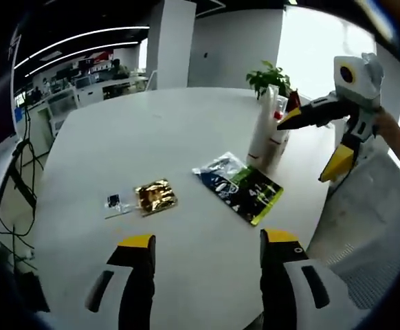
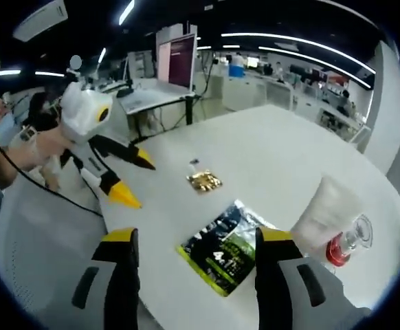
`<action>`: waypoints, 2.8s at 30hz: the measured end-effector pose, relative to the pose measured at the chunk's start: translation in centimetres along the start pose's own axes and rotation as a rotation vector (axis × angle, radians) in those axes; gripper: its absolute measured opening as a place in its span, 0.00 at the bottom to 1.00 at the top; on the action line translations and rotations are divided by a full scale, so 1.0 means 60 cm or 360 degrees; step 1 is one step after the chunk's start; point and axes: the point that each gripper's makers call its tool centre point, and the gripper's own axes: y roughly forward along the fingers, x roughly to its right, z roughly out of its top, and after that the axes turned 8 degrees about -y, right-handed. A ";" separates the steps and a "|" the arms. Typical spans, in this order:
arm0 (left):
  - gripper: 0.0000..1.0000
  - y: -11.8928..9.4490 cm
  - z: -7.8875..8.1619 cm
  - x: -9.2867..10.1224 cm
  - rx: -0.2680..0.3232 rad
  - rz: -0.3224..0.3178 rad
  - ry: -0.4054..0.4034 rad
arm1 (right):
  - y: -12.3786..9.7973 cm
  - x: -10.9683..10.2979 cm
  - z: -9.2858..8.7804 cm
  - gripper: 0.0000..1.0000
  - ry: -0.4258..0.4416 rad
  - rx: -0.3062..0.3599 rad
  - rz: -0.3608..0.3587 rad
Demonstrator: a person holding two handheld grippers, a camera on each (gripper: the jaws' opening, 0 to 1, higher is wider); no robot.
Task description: Arrange the skincare products in the storage area until every visible bottle or jar stands upright without overlapping.
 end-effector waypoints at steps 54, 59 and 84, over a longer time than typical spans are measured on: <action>0.43 0.125 0.019 -0.089 -0.0113 -0.0053 0.0079 | 0.267 0.088 -0.007 0.40 0.0215 -0.0093 0.0009; 0.44 0.134 0.027 -0.083 -0.0099 -0.0078 0.0098 | 0.277 0.088 -0.010 0.39 0.0266 -0.0086 0.0019; 0.44 0.146 -0.005 -0.089 -0.0219 -0.0052 0.0095 | 0.312 0.072 0.017 0.28 0.0538 0.0060 0.0107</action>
